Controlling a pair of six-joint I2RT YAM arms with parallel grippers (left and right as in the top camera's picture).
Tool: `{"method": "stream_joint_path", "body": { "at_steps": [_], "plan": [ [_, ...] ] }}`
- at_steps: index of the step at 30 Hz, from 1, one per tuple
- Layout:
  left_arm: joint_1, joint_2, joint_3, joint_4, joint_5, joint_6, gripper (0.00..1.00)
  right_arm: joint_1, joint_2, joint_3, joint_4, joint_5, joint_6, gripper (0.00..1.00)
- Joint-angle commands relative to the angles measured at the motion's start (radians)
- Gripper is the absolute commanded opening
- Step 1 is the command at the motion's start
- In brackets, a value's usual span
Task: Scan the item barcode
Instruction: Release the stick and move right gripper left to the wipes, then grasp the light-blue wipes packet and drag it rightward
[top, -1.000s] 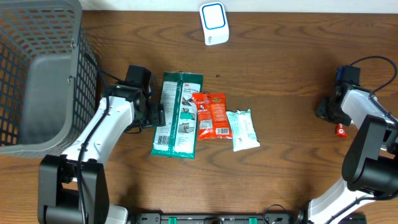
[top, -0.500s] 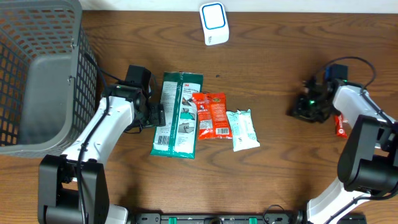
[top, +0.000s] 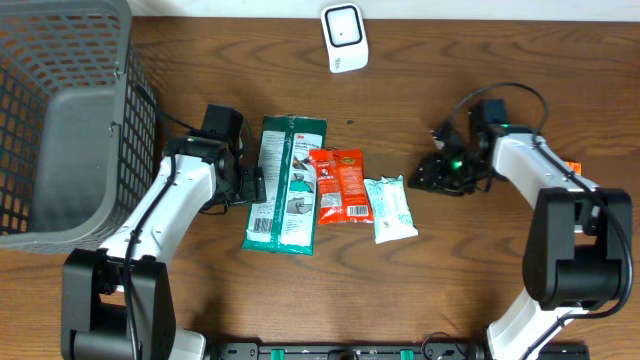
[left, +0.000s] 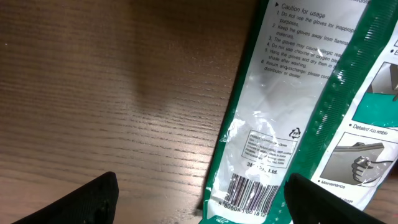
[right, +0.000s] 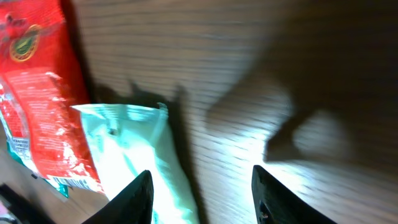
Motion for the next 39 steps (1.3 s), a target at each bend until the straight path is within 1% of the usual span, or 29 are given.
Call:
{"method": "stream_joint_path", "body": {
  "at_steps": [1,10,14,20,22,24,26,28,31,33,37,39],
  "plan": [
    [0.000,-0.001,0.004,-0.003,-0.008,-0.003,0.87,0.043,-0.005,0.001,0.021,-0.013,-0.014,0.47],
    [0.000,-0.001,0.004,-0.003,-0.008,-0.003,0.86,0.129,-0.004,0.001,0.074,0.006,-0.014,0.47],
    [0.000,-0.001,0.004,-0.003,-0.009,-0.003,0.87,0.159,-0.004,0.000,0.074,0.028,-0.013,0.44],
    [0.000,-0.001,0.004,-0.003,-0.009,-0.002,0.86,0.202,-0.004,-0.018,0.071,0.185,0.042,0.41],
    [0.000,-0.001,0.004,-0.003,-0.009,-0.003,0.87,0.212,-0.004,-0.028,0.072,0.239,0.051,0.29],
    [0.000,-0.001,0.004,-0.003,-0.008,-0.003,0.86,0.211,-0.004,-0.028,0.071,0.261,0.051,0.11],
    [0.000,-0.001,0.004,-0.003,-0.009,-0.002,0.86,0.202,-0.005,-0.028,0.072,0.311,0.051,0.04],
    [0.000,-0.001,0.004,-0.003,-0.009,-0.002,0.87,0.184,-0.007,-0.027,0.067,0.367,0.052,0.01],
    [0.000,-0.001,0.004,-0.003,-0.008,-0.003,0.86,0.133,-0.012,-0.026,0.037,0.489,0.112,0.01],
    [0.000,-0.001,0.004,-0.003,-0.008,-0.003,0.86,0.080,-0.014,-0.026,0.015,0.563,0.186,0.01],
    [0.000,-0.001,0.004,-0.003,-0.008,-0.002,0.86,-0.034,-0.014,-0.026,-0.019,0.585,0.311,0.01],
    [0.000,-0.001,0.004,-0.003,-0.009,-0.002,0.86,-0.100,-0.014,-0.026,-0.029,0.566,0.377,0.09]
  ]
}}
